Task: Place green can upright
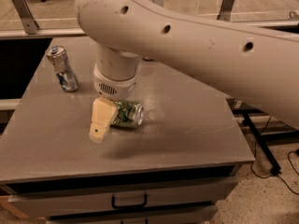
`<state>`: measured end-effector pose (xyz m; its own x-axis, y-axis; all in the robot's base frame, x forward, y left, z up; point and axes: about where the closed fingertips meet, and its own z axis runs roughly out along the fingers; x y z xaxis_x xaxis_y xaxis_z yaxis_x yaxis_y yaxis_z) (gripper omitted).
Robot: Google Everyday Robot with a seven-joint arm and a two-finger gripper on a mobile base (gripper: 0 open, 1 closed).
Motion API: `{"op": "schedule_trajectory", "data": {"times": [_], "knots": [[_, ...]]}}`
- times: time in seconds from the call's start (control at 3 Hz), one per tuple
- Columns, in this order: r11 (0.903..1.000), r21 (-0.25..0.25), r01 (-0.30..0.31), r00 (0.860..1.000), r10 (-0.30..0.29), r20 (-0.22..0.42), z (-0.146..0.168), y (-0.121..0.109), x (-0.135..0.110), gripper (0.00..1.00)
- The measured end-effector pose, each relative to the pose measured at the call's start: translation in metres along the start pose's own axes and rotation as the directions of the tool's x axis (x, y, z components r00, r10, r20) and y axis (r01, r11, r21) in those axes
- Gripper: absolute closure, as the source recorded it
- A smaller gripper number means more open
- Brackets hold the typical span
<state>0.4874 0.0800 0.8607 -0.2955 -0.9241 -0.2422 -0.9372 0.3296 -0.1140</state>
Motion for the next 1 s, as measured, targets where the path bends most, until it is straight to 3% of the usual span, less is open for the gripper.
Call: {"op": "schedule_trajectory", "data": {"times": [0.33, 1.0], "knots": [[0.9990, -0.041, 0.018, 1.000, -0.019, -0.017, 0.0186, -0.0004, -0.0077, 0.18], [0.9935, -0.080, 0.081, 0.994, -0.086, -0.064, 0.0257, -0.0074, -0.0176, 0.65]]}}
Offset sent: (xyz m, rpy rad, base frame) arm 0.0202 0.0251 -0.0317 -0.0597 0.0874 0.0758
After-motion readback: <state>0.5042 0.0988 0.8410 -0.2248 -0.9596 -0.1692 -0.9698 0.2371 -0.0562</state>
